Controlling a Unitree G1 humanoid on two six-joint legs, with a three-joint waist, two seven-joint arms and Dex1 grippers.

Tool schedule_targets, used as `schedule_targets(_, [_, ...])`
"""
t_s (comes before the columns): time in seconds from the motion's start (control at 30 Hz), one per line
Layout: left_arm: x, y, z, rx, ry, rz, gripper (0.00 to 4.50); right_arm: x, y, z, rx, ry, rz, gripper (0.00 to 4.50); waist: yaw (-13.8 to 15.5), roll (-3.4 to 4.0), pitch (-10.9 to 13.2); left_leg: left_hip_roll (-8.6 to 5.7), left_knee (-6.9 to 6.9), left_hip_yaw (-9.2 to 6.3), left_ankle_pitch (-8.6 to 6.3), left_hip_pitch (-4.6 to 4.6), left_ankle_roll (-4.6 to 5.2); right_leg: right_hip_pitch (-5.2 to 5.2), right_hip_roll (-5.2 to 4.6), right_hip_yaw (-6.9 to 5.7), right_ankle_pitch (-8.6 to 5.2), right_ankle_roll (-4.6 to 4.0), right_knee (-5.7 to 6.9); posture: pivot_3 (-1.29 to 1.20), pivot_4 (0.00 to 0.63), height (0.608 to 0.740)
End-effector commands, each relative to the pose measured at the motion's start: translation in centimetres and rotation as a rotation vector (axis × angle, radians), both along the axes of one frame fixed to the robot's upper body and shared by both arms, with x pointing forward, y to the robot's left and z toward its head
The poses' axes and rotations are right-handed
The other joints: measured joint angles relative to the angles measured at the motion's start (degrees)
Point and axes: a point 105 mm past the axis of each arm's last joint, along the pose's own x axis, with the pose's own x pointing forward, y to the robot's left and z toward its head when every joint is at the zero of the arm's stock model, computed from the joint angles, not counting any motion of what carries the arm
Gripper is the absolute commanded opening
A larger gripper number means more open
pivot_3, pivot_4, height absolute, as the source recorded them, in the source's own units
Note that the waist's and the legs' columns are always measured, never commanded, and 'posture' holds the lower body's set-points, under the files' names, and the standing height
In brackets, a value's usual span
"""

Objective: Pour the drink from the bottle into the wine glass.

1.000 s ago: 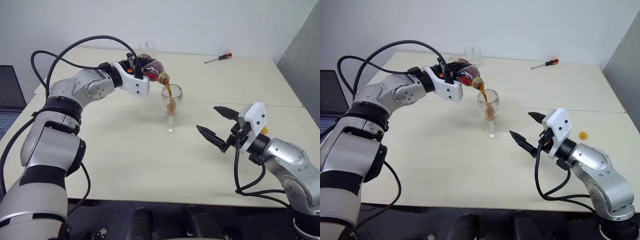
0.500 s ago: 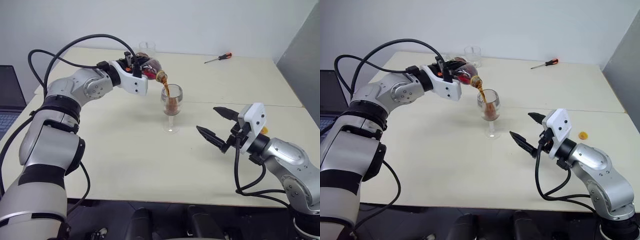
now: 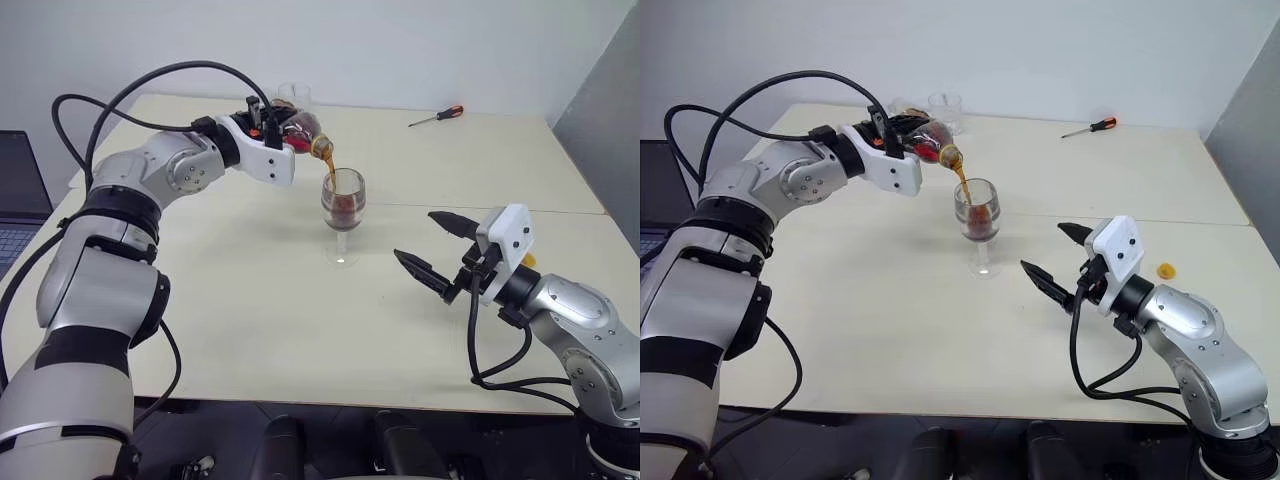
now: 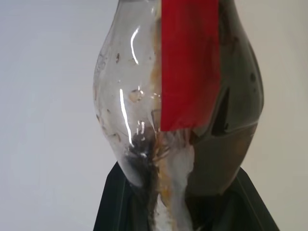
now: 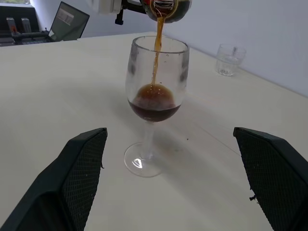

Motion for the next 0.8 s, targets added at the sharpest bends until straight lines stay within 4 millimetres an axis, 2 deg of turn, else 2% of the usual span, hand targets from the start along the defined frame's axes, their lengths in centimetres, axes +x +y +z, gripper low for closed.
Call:
schedule_targets(0.03, [-0.17,-0.37,2.46,-0.020,-0.072,-0.010,0.79,-0.28,0.04,0.76,0.003,-0.043,0.006,4.50,0.0,0.00,0.0,0.00,0.00,0.00,0.00,0.00,0.00,0.00,0.00,0.00,0.00,0.00,0.00,0.00,0.150,0.740])
schedule_targets(0.8, [-0.14,-1.19,2.97,0.007,-0.105,-0.027,0.79,-0.45,0.12,0.93,0.010,-0.055,0.002,4.50,0.0,0.00,0.0,0.00,0.01,0.00,0.00,0.01,0.00,0.00,0.00,0.00,0.00,0.00,0.03,0.00,0.150,0.740])
